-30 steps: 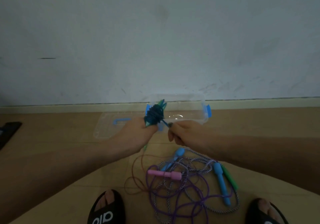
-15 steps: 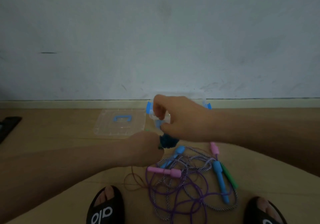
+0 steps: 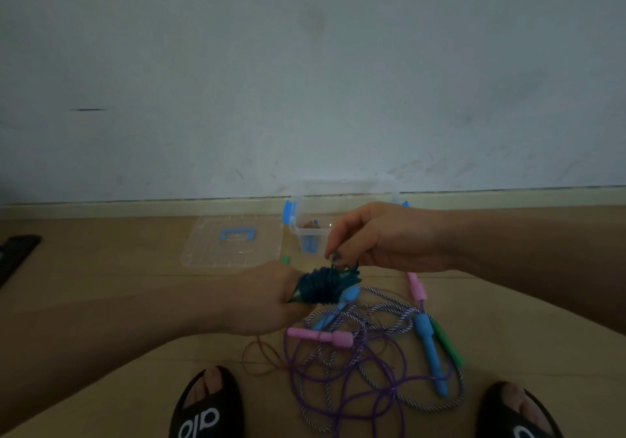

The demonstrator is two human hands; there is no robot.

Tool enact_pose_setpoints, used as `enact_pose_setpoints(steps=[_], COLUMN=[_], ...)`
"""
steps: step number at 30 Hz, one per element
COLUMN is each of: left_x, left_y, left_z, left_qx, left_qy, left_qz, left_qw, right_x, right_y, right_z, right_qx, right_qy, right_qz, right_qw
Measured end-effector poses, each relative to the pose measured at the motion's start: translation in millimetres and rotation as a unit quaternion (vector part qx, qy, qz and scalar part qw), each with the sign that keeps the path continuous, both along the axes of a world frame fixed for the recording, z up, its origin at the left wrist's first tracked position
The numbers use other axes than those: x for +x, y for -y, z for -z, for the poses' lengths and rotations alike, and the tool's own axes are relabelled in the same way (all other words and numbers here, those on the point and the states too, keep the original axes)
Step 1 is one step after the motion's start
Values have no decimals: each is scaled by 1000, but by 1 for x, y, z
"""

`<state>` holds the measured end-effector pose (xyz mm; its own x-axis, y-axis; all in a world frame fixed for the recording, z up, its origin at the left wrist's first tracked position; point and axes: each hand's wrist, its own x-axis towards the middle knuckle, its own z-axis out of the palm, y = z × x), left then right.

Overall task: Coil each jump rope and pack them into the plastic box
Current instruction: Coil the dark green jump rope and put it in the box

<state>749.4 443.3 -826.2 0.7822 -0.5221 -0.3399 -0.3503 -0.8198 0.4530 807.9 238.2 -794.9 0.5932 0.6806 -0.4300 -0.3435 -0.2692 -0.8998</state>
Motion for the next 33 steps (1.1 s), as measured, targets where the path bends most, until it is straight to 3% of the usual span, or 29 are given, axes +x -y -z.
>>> enact_pose_setpoints(steps=[4, 11, 17, 24, 33], left_x=[5, 3, -6, -3, -2], left_y=[1, 5, 6, 3, 0], left_z=[-2, -8, -11, -14, -8], left_qx=[40, 88, -33, -69, -137], left_qy=[-5, 19, 19, 34, -15], left_qz=[9, 12, 9, -53, -107], left_qw=[999, 996, 999, 996, 985], right_x=[-3, -7, -15, -13, -19], right_y=[-1, -8, -10, -9, -14], right_z=[-8, -13, 3, 7, 12], right_qx=[-28, -25, -42, 11, -16], right_qy=[64, 50, 75, 80, 132], right_qz=[6, 18, 52, 88, 124], right_qw=[998, 998, 995, 993, 983])
